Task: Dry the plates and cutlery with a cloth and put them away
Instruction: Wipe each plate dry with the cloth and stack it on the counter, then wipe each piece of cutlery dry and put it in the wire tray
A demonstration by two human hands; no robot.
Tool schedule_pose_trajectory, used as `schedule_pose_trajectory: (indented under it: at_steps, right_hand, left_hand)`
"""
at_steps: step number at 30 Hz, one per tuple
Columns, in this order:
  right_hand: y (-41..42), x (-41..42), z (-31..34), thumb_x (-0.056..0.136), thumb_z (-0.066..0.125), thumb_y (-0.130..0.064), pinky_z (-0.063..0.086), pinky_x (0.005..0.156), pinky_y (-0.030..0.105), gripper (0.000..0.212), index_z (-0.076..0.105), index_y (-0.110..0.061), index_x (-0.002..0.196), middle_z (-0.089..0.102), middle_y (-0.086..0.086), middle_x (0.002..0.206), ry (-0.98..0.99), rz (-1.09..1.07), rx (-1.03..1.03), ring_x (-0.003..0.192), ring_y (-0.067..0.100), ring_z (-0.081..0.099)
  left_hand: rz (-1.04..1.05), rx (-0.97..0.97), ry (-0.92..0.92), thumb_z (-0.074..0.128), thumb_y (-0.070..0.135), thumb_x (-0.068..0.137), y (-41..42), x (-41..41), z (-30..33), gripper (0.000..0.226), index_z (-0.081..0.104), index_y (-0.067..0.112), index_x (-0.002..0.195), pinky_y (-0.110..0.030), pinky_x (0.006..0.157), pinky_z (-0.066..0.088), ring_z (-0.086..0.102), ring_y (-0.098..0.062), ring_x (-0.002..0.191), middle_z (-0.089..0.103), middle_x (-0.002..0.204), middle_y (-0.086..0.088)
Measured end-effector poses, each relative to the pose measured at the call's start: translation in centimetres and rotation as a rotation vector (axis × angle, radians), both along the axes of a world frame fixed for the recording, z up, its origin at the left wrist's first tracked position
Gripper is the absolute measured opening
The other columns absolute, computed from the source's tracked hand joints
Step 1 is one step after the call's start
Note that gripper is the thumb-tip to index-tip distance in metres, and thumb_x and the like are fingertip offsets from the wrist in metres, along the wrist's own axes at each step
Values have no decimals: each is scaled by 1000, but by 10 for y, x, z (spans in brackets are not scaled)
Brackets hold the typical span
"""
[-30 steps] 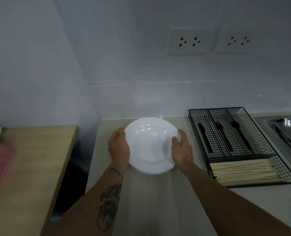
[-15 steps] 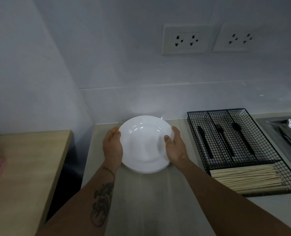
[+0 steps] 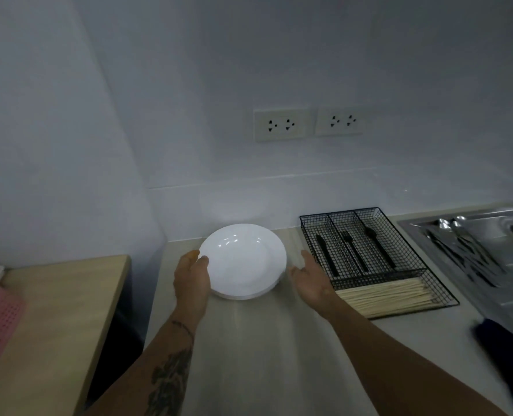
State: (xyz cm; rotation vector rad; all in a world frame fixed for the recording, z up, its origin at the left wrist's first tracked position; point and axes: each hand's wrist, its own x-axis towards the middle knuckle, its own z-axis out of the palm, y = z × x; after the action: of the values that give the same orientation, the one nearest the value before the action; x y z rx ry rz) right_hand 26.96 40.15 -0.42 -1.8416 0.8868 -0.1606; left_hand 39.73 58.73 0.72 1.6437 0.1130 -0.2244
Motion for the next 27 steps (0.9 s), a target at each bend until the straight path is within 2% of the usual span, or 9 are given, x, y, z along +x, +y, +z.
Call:
schedule_pose_trajectory:
  at_steps: [2,5,8,11,14,18,20,24,27]
  right_hand:
    - [-1,-24,10,98,47,-28,29,113,40,60,22,-21,152,34,6,153,-26,-1,-28,139,26,33]
    - [-10,-63,21,97,47,-31,42,104,42,56,29,-23,149,46,10,141,-32,-35,-57,124,27,49]
    - [-23,-111,32,99,47,-27,43,91,30,48,36,-18,145,48,11,134,-31,-90,-102,112,22,53]
    - [-41,-160,35,100,46,-28,40,86,28,46,37,-19,144,47,9,133,-9,-148,-125,102,15,55]
    - [-60,-202,34,100,46,-28,38,93,27,45,38,-21,143,48,9,138,-7,-221,-100,115,20,52]
    - [-85,-250,33,99,46,-25,41,94,30,44,39,-20,142,51,6,130,-4,-250,-120,111,18,51]
    - [-98,-274,31,98,47,-25,44,97,34,42,41,-22,140,51,5,127,14,-253,-146,112,18,52]
    - [-133,-326,23,93,51,-23,42,98,33,43,44,-24,135,50,5,132,106,-210,-337,116,21,49]
    - [-164,-359,18,90,51,-20,36,101,37,48,43,-23,137,47,5,136,201,-126,-487,124,25,42]
  left_hand:
    - [-35,-45,-10,60,19,89,-3,-18,11,34,62,18,123,-33,92,43,56,-23,109,62,124,-3]
    - [-101,-104,24,61,31,76,-18,-44,24,35,67,27,110,-41,99,48,60,-23,111,66,114,1]
    - [-202,-152,41,61,22,88,-44,-69,24,23,66,27,110,-46,104,47,62,-23,113,68,110,4]
    - [-290,-172,60,63,21,86,-68,-105,25,20,67,28,105,-42,98,50,63,-22,110,68,115,0]
    - [-377,-200,77,62,30,70,-90,-144,27,24,65,30,94,-36,88,49,63,-21,105,67,105,3]
    - [-466,-168,75,61,19,88,-120,-190,22,16,63,28,101,-36,89,48,62,-22,109,67,111,2]
    - [-501,-128,75,61,24,81,-137,-212,21,23,64,29,104,-41,97,49,62,-22,112,66,119,-1]
    - [-515,-130,114,61,19,91,-178,-264,18,22,63,23,112,-41,101,47,61,-22,112,64,119,-1]
    - [-519,-124,139,55,13,98,-212,-302,12,15,64,23,104,-37,96,48,63,-20,106,66,114,-1]
